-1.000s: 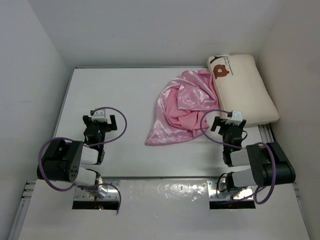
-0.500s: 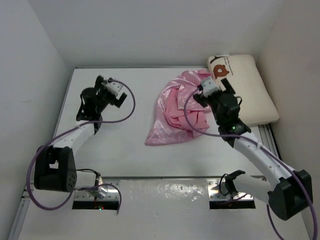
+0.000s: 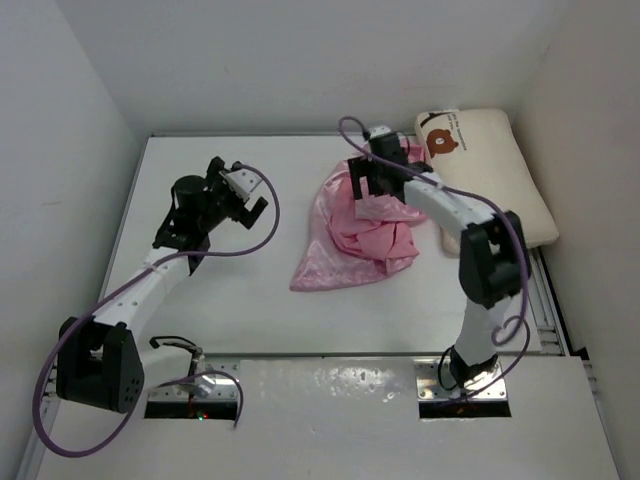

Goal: Put the pillow into the pillowcase

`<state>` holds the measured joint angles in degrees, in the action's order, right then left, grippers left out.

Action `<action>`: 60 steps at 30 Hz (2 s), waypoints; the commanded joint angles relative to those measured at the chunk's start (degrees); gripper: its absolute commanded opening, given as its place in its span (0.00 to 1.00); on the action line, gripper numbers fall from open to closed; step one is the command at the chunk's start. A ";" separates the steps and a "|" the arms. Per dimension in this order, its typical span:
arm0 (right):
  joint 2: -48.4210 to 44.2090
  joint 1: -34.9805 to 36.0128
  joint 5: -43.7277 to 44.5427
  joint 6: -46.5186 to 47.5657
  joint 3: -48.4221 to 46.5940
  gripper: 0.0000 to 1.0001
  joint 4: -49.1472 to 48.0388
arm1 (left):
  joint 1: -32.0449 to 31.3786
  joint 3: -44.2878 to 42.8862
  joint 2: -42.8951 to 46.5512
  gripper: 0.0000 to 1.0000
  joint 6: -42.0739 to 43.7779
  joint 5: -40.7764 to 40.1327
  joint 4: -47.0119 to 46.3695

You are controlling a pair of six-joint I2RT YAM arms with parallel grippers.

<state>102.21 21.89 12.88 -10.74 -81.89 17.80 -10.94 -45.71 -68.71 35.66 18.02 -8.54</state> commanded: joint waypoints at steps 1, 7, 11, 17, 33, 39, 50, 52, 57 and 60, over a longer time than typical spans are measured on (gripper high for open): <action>9.29 3.24 0.29 -8.85 -2.84 0.99 7.25 | -0.31 2.29 3.40 1.00 -11.31 2.02 -1.22; 19.06 5.97 5.65 -10.26 -11.52 0.58 10.49 | -0.14 6.60 5.42 1.00 -12.19 -0.87 -2.53; 17.34 11.57 6.46 -6.15 -18.48 0.00 11.92 | 0.57 7.83 6.48 1.00 -13.51 -2.29 -4.12; 0.29 20.81 -1.10 5.38 -16.21 0.00 0.50 | 2.85 7.66 6.92 1.00 -16.58 -2.73 -5.70; 13.78 13.98 6.46 -14.89 -43.33 0.00 12.68 | 3.56 2.74 8.33 1.00 -25.12 18.72 -6.06; 22.24 13.27 -4.68 -13.61 -49.50 0.99 16.55 | 3.21 3.17 8.24 1.00 -24.32 18.99 -4.82; -0.33 2.48 -1.46 -16.59 -14.91 0.09 14.01 | -13.64 -0.33 -5.55 1.00 -20.99 7.31 -2.36; -5.76 0.44 0.63 -16.59 -7.20 0.54 13.58 | -16.29 -1.74 -10.10 0.96 -20.46 1.51 -2.54; -14.14 -5.27 10.04 -12.64 4.44 0.99 12.78 | -21.31 -4.73 -19.26 0.92 -17.57 -16.04 -7.89; -16.52 -7.91 17.16 -10.71 8.58 0.99 13.57 | -22.02 -7.88 -25.32 1.00 -15.54 -23.00 -9.48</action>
<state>87.39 14.96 21.61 -23.99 -75.61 32.27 -32.62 -49.63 -90.96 17.02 7.62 -13.37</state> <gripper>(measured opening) 0.986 0.971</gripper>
